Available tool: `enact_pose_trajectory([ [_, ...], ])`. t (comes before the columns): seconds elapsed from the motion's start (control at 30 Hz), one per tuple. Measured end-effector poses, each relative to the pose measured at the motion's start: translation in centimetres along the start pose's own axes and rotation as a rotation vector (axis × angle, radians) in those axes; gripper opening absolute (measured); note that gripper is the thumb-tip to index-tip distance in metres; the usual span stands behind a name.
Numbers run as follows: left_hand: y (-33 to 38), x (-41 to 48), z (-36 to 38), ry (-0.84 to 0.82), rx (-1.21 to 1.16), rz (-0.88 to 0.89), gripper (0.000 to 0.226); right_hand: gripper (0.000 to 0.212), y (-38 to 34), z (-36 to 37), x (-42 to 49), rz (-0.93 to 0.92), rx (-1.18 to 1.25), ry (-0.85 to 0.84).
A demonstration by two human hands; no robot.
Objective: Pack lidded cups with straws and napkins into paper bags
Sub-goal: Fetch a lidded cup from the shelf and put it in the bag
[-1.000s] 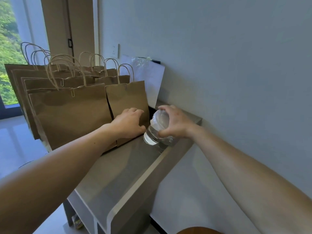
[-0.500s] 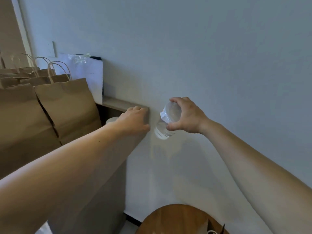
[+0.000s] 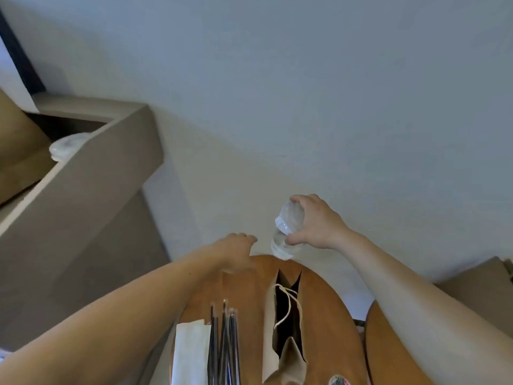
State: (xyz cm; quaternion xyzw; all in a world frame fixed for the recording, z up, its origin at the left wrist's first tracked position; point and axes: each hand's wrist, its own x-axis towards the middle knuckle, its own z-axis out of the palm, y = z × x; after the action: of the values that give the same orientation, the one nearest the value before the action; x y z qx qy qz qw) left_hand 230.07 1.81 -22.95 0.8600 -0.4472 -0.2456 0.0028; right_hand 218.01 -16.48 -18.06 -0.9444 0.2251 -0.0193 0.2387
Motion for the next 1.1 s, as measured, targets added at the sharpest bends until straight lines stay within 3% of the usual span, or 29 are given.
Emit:
enact_pose_trajectory([
  [0.23,2.1,1.0,7.2,-0.178,-0.086,0.011,0.068,0.115,4.5,4.5,-1.2,0.062,0.040,-0.098],
  [0.4,1.9,0.4,11.0,-0.341,-0.137,0.050,0.098,0.108,5.0,6.7,-1.6,0.061,0.042,-0.059],
  [0.47,2.4,0.1,12.8,-0.330,-0.212,-0.001,0.088,0.108,4.9,7.3,-1.9,0.047,0.045,-0.071],
  [0.63,3.9,0.4,14.8,-0.141,-0.368,-0.161,0.029,0.107,5.0,7.3,-3.1,0.011,0.037,-0.137],
  [0.77,3.9,0.6,15.5,-0.166,-0.415,-0.259,0.029,0.102,5.2,6.1,-4.3,-0.065,-0.069,-0.234],
  [0.97,4.4,0.9,15.1,-0.148,-0.324,-0.286,0.007,0.096,5.4,5.8,-5.3,-0.347,-0.474,-0.422],
  [1.1,4.8,1.1,15.1,-0.142,-0.362,-0.252,0.017,0.097,6.5,8.9,-5.7,-0.406,-0.639,-0.508],
])
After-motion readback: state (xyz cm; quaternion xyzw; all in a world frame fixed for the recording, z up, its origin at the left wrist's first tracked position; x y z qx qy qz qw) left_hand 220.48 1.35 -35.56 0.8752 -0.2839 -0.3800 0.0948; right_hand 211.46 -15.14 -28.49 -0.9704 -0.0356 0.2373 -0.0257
